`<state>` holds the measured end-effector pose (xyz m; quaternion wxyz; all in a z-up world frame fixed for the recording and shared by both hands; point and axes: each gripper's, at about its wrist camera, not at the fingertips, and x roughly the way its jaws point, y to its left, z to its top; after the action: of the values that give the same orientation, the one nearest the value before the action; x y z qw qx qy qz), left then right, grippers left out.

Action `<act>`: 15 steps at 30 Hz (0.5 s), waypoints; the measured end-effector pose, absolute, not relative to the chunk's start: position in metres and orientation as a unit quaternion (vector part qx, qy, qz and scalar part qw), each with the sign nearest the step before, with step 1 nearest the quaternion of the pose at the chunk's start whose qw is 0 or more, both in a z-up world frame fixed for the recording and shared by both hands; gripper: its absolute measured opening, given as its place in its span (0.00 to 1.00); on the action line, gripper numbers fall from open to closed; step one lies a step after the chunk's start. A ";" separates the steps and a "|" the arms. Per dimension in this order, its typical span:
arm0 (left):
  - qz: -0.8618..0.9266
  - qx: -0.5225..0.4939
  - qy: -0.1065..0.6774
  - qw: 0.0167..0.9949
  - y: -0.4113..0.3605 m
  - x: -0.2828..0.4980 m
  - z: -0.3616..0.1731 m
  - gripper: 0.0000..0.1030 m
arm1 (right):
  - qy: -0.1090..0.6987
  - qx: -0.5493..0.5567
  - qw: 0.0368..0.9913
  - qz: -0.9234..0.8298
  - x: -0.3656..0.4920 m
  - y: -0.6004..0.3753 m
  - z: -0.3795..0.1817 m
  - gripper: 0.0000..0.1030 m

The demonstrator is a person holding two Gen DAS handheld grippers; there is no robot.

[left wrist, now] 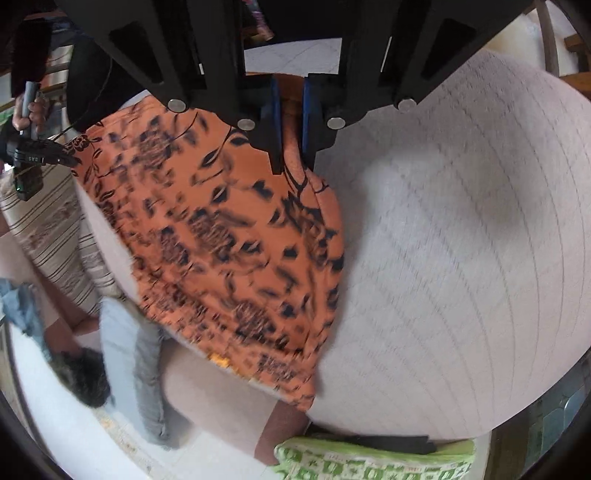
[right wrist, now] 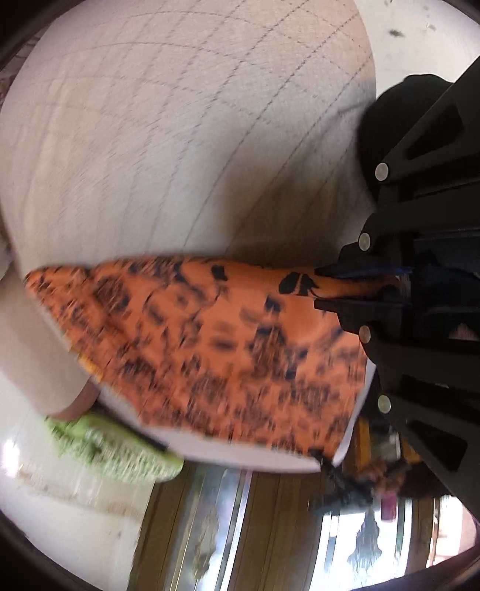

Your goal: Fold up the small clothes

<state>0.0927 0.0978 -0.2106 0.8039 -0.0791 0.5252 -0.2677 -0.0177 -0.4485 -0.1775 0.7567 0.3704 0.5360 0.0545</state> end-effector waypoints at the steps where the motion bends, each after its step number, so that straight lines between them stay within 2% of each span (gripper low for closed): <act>1: -0.273 -0.087 0.523 0.803 0.098 0.098 -0.204 0.08 | 0.524 0.380 0.760 0.066 -0.016 -0.451 -0.168 0.09; 11: -0.288 -0.103 0.478 0.824 0.076 0.197 -0.126 0.08 | 0.375 0.453 0.801 0.112 0.054 -0.500 -0.081 0.09; 15: -0.280 -0.107 0.475 0.827 0.068 0.227 -0.118 0.07 | 0.428 0.405 0.806 0.049 0.096 -0.510 -0.080 0.13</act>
<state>0.2274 0.0682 -0.1182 0.8273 -0.1068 0.4753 -0.2796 0.0964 -0.5099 -0.0798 0.8065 0.4053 0.4277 0.0488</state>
